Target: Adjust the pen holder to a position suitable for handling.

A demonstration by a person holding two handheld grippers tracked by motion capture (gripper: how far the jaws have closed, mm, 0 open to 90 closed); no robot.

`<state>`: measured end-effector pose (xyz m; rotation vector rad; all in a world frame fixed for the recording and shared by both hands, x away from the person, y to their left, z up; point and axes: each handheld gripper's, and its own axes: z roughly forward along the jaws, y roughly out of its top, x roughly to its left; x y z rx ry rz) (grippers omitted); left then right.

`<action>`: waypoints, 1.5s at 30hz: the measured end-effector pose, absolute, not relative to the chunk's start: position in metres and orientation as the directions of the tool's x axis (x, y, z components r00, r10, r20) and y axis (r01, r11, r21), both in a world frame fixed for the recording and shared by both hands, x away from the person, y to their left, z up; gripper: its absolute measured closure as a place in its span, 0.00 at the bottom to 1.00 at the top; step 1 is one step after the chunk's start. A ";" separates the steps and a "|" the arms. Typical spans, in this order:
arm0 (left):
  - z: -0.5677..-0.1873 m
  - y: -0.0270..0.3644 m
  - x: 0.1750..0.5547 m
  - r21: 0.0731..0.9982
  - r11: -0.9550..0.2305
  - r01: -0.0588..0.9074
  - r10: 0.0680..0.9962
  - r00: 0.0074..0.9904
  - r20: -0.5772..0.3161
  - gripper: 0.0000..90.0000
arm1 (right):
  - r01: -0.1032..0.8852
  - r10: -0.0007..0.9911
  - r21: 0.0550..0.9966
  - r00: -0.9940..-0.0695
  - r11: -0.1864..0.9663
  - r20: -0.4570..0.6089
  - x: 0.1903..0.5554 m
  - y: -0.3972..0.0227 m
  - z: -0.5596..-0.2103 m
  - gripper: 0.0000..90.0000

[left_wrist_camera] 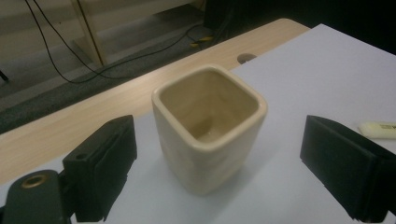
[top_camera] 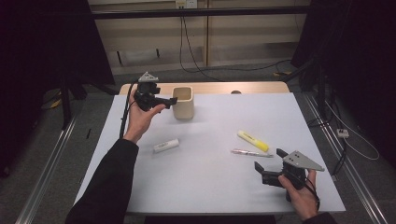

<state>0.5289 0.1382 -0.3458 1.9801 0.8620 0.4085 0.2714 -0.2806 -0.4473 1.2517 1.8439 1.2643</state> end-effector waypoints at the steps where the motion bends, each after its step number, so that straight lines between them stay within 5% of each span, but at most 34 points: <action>1: -0.345 0.137 0.533 0.845 -0.341 0.412 0.707 0.704 -0.058 0.12 | 0.376 0.916 0.920 -0.398 0.114 0.049 0.271 -0.281 -0.447 0.04; 11: -0.358 0.133 0.584 0.836 -0.323 0.443 0.716 0.693 -0.091 0.14 | 0.387 0.914 0.916 -0.400 0.101 0.069 0.274 -0.283 -0.450 0.04; 38: -0.384 0.107 0.622 0.745 -0.487 0.457 0.646 0.762 -0.046 0.75 | 0.396 0.911 0.912 -0.406 0.108 0.068 0.275 -0.281 -0.451 0.04; 45: -0.391 0.105 0.625 0.729 -0.505 0.462 0.642 0.765 -0.040 0.76 | 0.395 0.911 0.912 -0.407 0.108 0.069 0.275 -0.281 -0.451 0.04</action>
